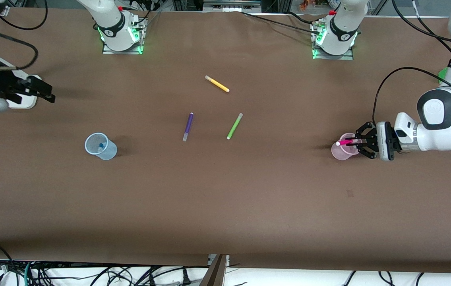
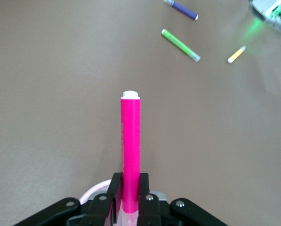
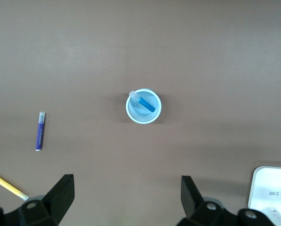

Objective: Place pink and blue markers in matching cups
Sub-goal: 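Drop the blue marker into the blue cup while the left gripper drops pink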

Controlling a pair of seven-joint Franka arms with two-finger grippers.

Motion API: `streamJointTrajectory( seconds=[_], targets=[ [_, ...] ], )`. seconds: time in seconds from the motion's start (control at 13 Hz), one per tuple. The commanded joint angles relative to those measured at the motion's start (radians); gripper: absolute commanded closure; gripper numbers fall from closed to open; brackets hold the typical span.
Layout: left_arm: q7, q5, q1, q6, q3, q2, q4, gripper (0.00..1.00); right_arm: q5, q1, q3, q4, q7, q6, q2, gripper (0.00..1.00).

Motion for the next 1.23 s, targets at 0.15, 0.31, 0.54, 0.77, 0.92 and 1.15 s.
streamJointTrajectory(
  seconds=[0.15, 0.31, 0.54, 0.77, 0.92, 1.15],
  targets=[
    [0.124, -0.08, 0.052, 0.008, -0.019, 0.06, -0.012, 1.0, -0.024, -0.017, -0.022, -0.026, 0.002, -0.02, -0.033, 0.0],
    [0.124, -0.083, 0.058, 0.008, -0.019, 0.058, -0.008, 1.0, -0.031, -0.017, -0.028, -0.016, -0.001, -0.02, -0.01, 0.0],
    [0.126, -0.082, 0.066, 0.008, -0.017, 0.058, 0.003, 0.0, -0.033, -0.017, -0.028, 0.004, 0.002, -0.025, 0.004, 0.0],
    [0.127, -0.08, 0.059, 0.006, -0.017, 0.054, 0.032, 0.0, -0.033, -0.015, -0.028, 0.01, 0.004, -0.022, 0.006, 0.0],
    [0.092, -0.082, 0.059, 0.0, -0.02, 0.033, 0.032, 0.0, -0.033, -0.015, -0.028, 0.01, 0.004, -0.02, 0.01, 0.0],
    [-0.221, -0.065, 0.052, -0.05, -0.035, -0.084, 0.032, 0.0, -0.036, -0.013, -0.028, 0.009, 0.004, -0.025, 0.01, 0.0]
  ],
)
